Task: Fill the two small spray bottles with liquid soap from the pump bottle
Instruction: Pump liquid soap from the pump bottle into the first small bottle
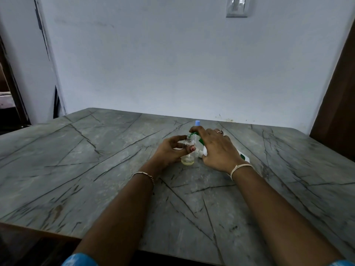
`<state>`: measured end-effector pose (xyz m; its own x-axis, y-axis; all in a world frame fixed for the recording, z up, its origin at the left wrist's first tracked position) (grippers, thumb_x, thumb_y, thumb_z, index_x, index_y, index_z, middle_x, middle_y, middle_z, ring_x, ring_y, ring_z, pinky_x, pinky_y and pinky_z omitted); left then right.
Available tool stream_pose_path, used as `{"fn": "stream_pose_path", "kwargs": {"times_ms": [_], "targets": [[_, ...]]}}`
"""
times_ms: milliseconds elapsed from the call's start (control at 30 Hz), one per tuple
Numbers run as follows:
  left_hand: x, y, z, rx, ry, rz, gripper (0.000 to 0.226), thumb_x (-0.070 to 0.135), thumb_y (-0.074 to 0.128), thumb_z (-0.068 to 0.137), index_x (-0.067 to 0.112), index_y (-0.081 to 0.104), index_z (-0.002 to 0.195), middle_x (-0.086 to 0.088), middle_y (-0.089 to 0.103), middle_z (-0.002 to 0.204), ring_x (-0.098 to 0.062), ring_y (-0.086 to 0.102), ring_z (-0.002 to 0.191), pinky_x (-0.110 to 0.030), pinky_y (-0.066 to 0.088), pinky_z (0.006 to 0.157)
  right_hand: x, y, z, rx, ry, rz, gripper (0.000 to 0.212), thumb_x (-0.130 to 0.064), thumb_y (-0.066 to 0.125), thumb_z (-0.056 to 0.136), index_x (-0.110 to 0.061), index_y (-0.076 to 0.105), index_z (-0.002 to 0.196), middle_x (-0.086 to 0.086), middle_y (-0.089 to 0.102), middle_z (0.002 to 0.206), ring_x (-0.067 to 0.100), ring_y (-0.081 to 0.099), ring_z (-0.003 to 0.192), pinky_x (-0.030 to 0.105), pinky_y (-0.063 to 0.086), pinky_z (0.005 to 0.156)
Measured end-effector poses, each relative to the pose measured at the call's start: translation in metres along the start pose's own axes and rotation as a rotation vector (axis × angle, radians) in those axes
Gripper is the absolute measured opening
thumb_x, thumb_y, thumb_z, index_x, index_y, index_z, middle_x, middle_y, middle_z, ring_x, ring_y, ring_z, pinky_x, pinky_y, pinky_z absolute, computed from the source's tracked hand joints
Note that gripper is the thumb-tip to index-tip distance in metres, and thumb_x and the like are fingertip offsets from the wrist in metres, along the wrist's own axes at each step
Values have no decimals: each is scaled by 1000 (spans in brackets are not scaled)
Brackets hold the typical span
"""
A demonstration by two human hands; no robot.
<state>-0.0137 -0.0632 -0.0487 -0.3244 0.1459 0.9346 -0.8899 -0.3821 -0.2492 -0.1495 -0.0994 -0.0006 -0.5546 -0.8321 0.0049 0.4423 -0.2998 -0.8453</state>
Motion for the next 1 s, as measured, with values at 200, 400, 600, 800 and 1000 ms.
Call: {"fn": "stream_pose_path", "kwargs": {"times_ms": [200,400,600,800,1000], "targets": [[3,1,-1,18,8,28,69,54,77,57,33,57,120,-4,69,109,-20,65,105,-47,53,92,1,-2,-3,-6,-16,-6,83,-19,67,73,-39,19,138,2,53,98,25,49,97,40,45,82],[2,1,1,22,31,52,53,41,78,70,33,58,118,-5,70,105,-22,66,102,-49,54,90,-1,1,2,-9,4,0,79,-15,67,72,-35,21,134,3,54,109,26,49,103,44,45,87],[2,0,1,23,30,63,48,38,77,73,36,56,116,-5,70,107,-20,66,103,-48,54,91,-1,-2,-2,5,-21,-59,85,-21,67,74,-38,17,140,3,53,103,26,49,102,42,44,85],[2,0,1,11,27,72,55,48,78,67,40,54,116,-4,70,108,-19,65,105,-48,53,93,-1,-4,-4,1,-14,-63,84,-22,67,74,-39,17,141,3,54,103,26,49,102,42,45,86],[-1,0,2,24,16,53,65,48,78,64,32,56,123,-4,70,106,-19,66,101,-47,54,91,-1,-1,1,10,7,-19,78,-19,67,73,-36,23,134,3,54,108,26,49,105,43,44,89]]}}
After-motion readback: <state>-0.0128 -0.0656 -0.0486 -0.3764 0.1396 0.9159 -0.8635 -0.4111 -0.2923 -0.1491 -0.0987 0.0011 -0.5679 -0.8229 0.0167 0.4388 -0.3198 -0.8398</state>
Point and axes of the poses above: each hand's wrist, its own z-axis towards the middle knuckle, its own y-axis out of the palm, x = y × z, the point moved 7 cm from there along z, towards the middle knuckle
